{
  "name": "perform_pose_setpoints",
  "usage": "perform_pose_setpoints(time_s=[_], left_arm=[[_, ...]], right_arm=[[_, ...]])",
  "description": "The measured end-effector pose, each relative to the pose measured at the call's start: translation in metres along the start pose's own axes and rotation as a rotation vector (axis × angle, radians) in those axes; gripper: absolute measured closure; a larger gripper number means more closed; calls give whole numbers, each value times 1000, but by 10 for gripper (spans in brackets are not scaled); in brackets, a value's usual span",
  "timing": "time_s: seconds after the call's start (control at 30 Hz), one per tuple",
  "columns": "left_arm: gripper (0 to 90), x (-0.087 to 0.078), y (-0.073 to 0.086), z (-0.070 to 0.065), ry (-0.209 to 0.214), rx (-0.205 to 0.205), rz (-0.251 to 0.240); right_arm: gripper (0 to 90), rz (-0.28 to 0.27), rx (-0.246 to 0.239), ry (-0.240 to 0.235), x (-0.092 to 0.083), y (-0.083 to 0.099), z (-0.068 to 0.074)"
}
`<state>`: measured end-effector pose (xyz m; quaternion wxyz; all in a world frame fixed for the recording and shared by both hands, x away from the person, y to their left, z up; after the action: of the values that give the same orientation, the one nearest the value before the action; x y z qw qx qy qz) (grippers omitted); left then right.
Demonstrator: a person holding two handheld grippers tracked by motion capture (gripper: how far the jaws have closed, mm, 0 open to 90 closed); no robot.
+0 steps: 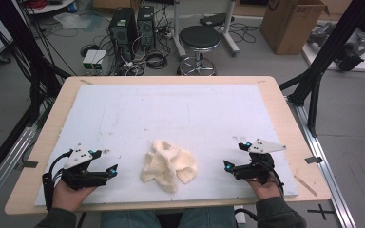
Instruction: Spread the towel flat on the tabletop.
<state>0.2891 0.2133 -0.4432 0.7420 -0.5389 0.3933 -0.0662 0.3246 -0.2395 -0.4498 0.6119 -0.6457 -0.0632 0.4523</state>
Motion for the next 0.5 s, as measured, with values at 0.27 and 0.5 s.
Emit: perform_pose_setpoints(time_s=[0.27, 0.5], left_arm=[[210, 4, -1, 1, 7, -3, 2], [210, 4, -1, 0, 12, 4, 2]], right_arm=[[91, 1, 6, -1, 0, 1, -3], [91, 2, 4, -2, -1, 1, -1]])
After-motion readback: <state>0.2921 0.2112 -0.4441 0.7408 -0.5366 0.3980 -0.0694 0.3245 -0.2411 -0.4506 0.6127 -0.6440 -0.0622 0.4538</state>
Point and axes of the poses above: each handheld gripper's, and its own axes: x roughly forward along the jaws, y roughly out of its underside, z roughly to its left, the point moved 6 cm from there along x, roughly forward along the jaws, and after that the axes turned 8 degrees about x, right-handed, at the moved point
